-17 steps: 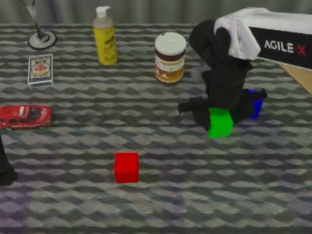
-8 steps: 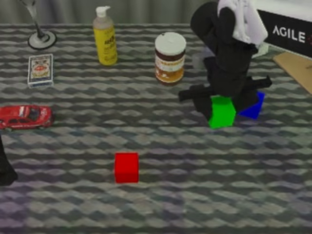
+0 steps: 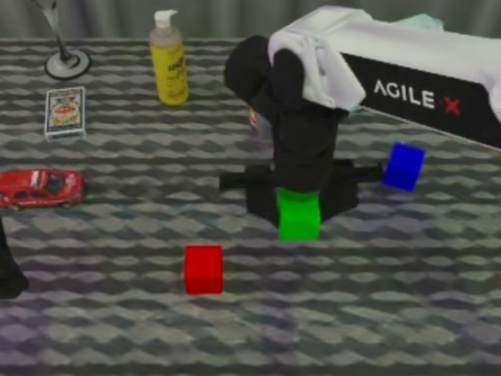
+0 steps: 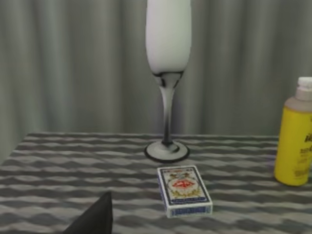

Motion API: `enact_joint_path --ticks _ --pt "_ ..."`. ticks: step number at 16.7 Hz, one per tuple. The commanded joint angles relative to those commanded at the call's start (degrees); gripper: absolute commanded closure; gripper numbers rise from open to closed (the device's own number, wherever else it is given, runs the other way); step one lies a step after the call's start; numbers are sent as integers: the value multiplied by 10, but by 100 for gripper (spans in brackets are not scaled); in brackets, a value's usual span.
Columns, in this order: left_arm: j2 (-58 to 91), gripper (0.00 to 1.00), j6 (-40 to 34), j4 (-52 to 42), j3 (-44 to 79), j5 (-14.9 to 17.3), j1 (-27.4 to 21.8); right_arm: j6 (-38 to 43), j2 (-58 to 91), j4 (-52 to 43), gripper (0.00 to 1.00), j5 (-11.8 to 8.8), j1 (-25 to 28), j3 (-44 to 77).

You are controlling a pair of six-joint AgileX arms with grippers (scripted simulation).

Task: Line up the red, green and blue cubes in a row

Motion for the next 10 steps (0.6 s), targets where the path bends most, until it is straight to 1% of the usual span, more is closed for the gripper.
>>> enact_joint_path --ticks 2,4,10 --pt "0 0 0 0 0 0 0 54 -8 -5 100 0 35 -2" --pt "0 0 0 0 0 0 0 85 -16 -6 100 0 58 -4" --pt "0 0 0 0 0 0 0 92 -15 -3 100 0 62 -6"
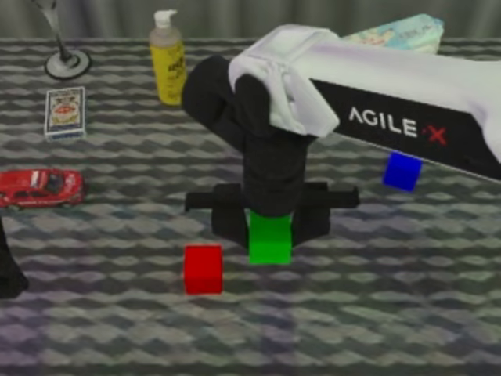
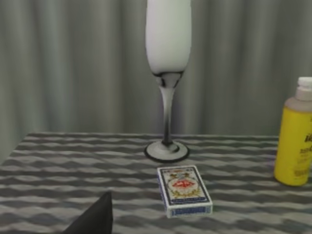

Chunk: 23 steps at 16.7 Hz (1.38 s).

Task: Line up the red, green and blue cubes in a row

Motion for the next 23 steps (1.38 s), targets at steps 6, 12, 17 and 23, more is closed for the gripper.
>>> enact_joint_path --ticks 6,12,17,23 --pt "0 0 0 0 0 0 0 1 27 102 100 1 1 -72" --pt "0 0 0 0 0 0 0 1 38 134 100 1 3 -96" --pt "0 0 0 0 0 0 0 1 38 134 62 1 3 -96" --pt "0 0 0 0 0 0 0 1 38 134 17 1 3 -96"
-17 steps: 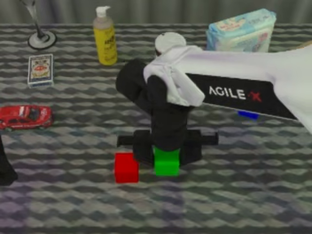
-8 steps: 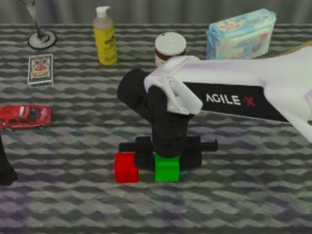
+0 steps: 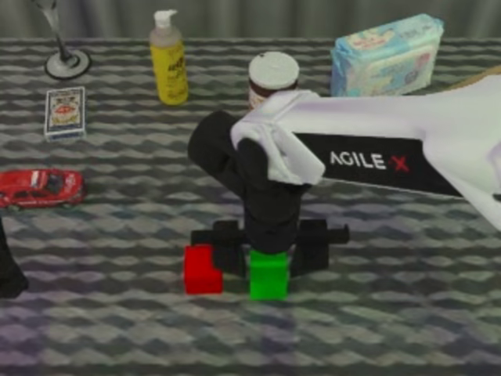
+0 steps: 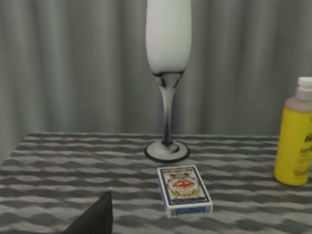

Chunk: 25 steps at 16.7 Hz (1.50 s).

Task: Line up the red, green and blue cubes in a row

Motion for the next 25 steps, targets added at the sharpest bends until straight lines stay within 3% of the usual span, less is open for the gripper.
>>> enact_joint_path --ticks 2,3,12,19,25 --pt "0 0 0 0 0 0 0 0 0 0 2 0 0 0" --pt "0 0 0 0 0 0 0 0 0 0 0 0 0 0" --pt "0 0 0 0 0 0 0 0 0 -2 0 0 -1 2" --pt "0 0 0 0 0 0 0 0 -35 -128 0 0 4 89" --pt "0 0 0 0 0 0 0 -1 -39 -136 0 0 1 96"
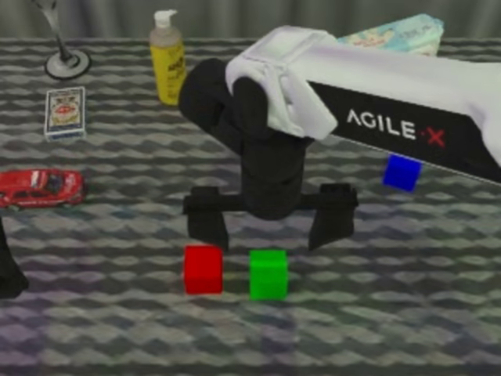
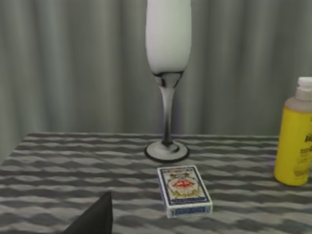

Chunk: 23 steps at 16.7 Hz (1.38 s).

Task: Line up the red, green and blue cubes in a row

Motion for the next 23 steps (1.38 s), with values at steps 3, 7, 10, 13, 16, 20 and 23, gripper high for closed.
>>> enact_joint_path --ticks 3,7,10,13,16,20,23 --pt "0 0 0 0 0 0 0 -35 10 -5 0 0 -11 13" --pt "0 0 0 0 0 0 0 -165 37 -18 0 1 -50 52" --pt "0 0 0 0 0 0 0 -305 63 -31 0 0 -94 84" --pt "0 0 0 0 0 0 0 -472 89 -47 0 0 -146 111" --pt "0 0 0 0 0 0 0 -655 115 -62 0 -1 -199 139" --pt "0 0 0 0 0 0 0 -863 133 -71 0 -1 -264 172" --pt "0 0 0 0 0 0 0 -959 135 -69 0 -2 -301 189"
